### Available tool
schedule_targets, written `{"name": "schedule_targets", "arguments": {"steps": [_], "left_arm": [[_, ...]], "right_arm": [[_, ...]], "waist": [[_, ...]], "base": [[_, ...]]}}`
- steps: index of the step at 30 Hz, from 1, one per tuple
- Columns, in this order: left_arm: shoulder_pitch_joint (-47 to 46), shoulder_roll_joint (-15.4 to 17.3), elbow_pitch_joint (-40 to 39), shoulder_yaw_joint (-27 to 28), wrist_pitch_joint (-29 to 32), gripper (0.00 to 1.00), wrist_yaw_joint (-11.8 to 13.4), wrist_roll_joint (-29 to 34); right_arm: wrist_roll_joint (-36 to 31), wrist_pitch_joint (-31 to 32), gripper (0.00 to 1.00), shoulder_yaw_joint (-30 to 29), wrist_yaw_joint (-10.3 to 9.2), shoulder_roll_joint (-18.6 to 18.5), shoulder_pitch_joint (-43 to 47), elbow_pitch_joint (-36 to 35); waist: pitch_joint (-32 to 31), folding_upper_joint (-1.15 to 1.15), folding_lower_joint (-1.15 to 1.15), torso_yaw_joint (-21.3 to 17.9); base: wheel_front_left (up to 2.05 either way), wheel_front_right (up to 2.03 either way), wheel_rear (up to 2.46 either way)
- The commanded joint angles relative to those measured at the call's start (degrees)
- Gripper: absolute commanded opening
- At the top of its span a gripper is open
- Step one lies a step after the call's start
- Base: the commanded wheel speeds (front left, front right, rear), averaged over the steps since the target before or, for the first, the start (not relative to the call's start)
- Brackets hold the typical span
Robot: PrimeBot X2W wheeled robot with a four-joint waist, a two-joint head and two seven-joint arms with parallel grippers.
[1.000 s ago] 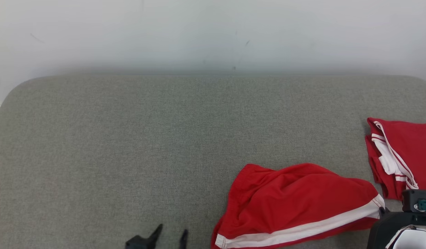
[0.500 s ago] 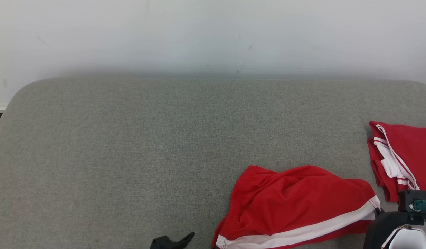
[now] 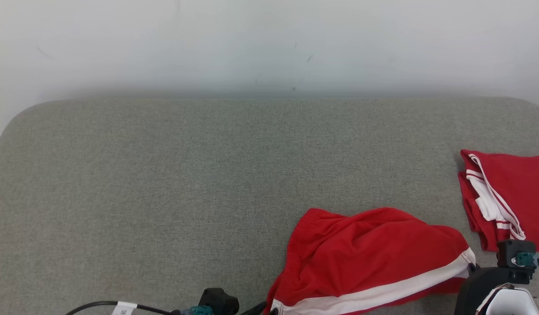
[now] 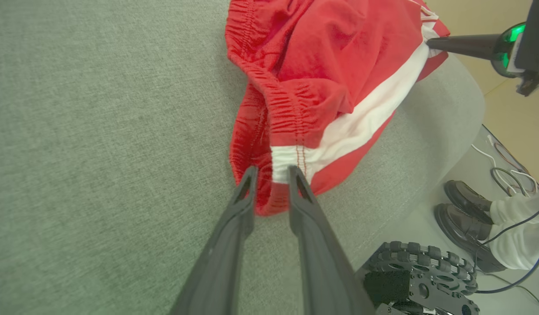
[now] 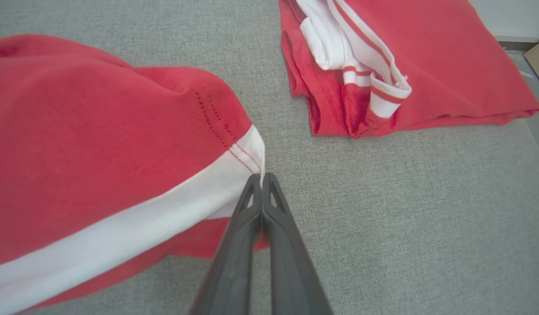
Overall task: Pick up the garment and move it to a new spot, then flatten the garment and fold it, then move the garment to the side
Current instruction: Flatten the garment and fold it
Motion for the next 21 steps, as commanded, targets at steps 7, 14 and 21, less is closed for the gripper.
{"name": "schedule_targets", "arguments": {"steps": [7,14,21], "left_arm": [[-1.2,-0.4,-0.2,-0.1,1.5,0.32,-1.4,-2.2],[-1.6,-0.4,0.0,-0.8,2.7,0.00,-2.6,-3.8],[-0.7,-0.1,-1.6,0.8,-0.9,0.00,-2.5,-4.4]], "right_arm": [[-0.1,-0.6,0.00,0.3,0.03,0.0,-0.8,0.7],[0.1,-0.5,0.00,0.7,0.03,0.0,-0.6,0.4],[1.3,-2.0,0.00,1.2,0.03,0.0,-0.5,-1.3]], "waist": [[0.2,0.00,0.00,-0.2],[0.1,0.00,0.00,-0.5],[-0.7,0.00,0.00,-0.3]], "base": [[0.00,0.00,0.00],[0.00,0.00,0.00],[0.00,0.00,0.00]]}}
